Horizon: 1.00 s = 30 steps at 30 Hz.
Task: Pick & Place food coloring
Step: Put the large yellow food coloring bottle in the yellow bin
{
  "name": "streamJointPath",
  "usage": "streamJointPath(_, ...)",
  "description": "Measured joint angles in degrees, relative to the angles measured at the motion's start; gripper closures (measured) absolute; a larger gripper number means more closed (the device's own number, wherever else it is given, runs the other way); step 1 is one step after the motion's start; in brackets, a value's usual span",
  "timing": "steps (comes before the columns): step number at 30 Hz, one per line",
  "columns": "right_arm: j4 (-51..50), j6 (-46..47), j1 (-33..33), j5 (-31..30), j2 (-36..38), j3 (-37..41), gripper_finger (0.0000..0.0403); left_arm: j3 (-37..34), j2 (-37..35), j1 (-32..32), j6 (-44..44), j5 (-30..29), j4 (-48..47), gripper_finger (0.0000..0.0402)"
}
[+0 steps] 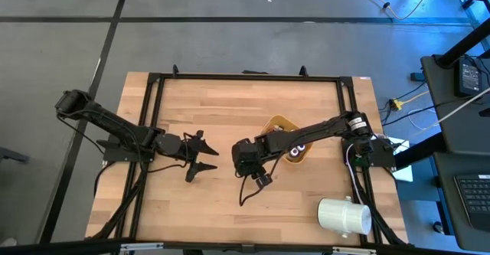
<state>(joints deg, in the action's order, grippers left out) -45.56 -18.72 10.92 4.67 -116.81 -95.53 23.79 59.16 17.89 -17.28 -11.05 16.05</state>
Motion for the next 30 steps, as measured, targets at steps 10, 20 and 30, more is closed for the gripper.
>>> streamJointPath(10, 1.1, 0.2, 0.0, 0.0, 0.1, 0.2, 0.0233, 0.0, 0.0, 0.0, 0.0, 0.0, 0.0, 0.0162)
streamJointPath(20, 1.2, 0.2, 0.0, 0.1, -0.1, 0.2, 0.0267, 0.0, 0.0, 0.0, 0.0, 0.0, 0.0, 0.0162)
streamJointPath(30, -0.7, 0.6, 0.2, 0.0, 1.0, 0.2, 0.0269, 0.0, 0.0, 0.0, 0.0, 0.0, 0.0, 0.0162)
